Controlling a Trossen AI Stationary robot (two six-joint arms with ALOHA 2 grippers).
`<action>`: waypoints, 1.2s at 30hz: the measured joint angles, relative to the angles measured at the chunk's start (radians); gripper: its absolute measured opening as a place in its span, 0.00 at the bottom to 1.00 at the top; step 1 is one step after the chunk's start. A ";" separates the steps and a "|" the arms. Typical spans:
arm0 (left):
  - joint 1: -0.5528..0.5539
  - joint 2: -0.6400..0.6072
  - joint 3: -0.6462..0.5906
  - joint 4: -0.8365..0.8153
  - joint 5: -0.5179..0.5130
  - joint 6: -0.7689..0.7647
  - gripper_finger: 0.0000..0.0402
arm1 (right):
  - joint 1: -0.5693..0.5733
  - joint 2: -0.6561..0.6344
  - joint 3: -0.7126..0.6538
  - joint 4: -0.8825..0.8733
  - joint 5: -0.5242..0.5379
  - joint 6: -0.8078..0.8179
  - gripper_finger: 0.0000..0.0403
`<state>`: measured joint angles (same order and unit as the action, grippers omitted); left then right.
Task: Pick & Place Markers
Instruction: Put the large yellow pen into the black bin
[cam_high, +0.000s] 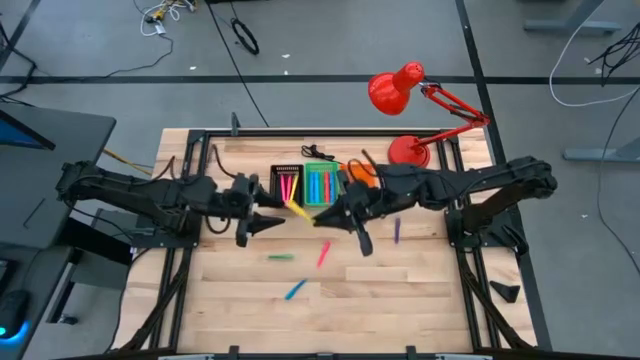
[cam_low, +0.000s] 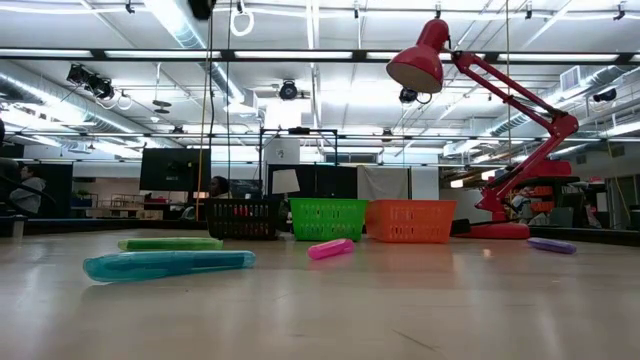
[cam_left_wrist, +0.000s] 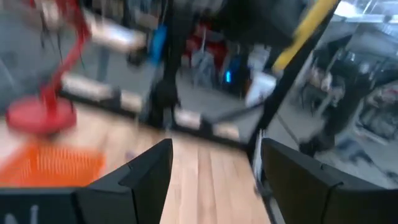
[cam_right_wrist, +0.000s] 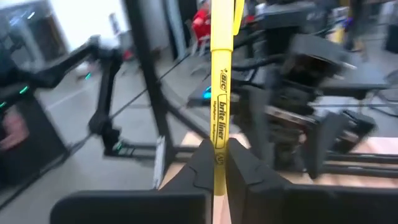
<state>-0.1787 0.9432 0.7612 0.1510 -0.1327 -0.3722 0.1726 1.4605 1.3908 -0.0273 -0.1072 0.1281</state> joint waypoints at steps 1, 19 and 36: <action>0.000 0.000 0.000 0.047 -0.015 0.029 0.63 | -0.005 0.000 0.000 0.014 0.011 0.012 0.03; 0.024 0.127 0.174 0.120 -0.027 0.157 0.63 | -0.069 0.000 0.000 0.045 0.047 0.013 0.03; 0.058 0.256 0.349 0.110 0.066 0.145 0.50 | -0.072 0.001 0.000 0.026 0.047 0.002 0.03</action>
<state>-0.1207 1.1988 1.1100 0.2608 -0.0669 -0.2275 0.1005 1.4614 1.3911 -0.0017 -0.0605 0.1304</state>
